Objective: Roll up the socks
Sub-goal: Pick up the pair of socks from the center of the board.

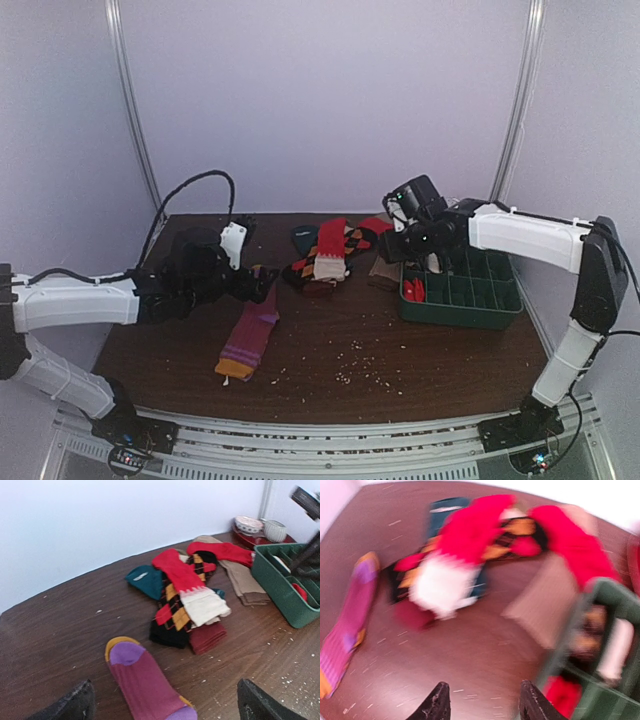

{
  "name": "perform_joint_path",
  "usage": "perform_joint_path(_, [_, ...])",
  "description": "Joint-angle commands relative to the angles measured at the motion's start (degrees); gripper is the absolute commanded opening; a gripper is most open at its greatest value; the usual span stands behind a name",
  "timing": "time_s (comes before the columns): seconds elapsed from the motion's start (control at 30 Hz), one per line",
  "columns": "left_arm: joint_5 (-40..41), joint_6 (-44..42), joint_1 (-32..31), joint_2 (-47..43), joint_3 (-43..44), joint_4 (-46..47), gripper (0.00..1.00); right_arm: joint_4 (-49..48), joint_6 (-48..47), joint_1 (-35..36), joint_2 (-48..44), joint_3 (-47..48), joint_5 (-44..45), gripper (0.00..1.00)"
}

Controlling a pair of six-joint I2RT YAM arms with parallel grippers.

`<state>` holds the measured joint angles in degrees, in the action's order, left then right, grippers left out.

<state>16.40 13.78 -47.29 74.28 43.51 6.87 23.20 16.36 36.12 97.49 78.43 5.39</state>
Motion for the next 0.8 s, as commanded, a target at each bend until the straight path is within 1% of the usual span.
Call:
perform_joint_path(0.0, [10.86, 9.07, 1.26, -2.85, 1.36, -12.96, 0.98, -17.22, -3.02, 8.31, -2.78, -7.96, -12.96, 0.48])
perform_joint_path(0.13, [15.05, 17.47, 2.75, -8.57, -1.71, -21.25, 0.98, -30.9, -10.08, 19.34, -0.96, -12.52, -16.98, 0.49])
perform_joint_path(0.23, [16.21, 21.41, 3.23, -13.97, -4.83, -25.4, 0.98, -37.31, -14.85, 25.84, 3.14, -12.33, -20.7, 0.5])
perform_joint_path(0.33, [16.34, 23.97, 3.34, -18.85, -7.78, -27.29, 0.98, -38.87, -17.04, 28.4, 9.67, -8.72, -24.55, 0.5])
perform_joint_path(0.43, [17.61, 24.95, 3.34, -22.09, -8.78, -29.47, 0.98, -39.46, -18.89, 30.91, 15.82, -5.07, -26.6, 0.5])
perform_joint_path(0.6, [19.11, 24.91, 3.36, -23.65, -9.25, -31.17, 0.98, -37.13, -23.82, 34.69, 24.24, 1.14, -22.31, 0.5])
perform_joint_path(0.77, [19.46, 24.23, 3.34, -23.93, -10.36, -29.29, 0.98, -37.0, -28.31, 35.16, 29.69, 4.61, -19.61, 0.51])
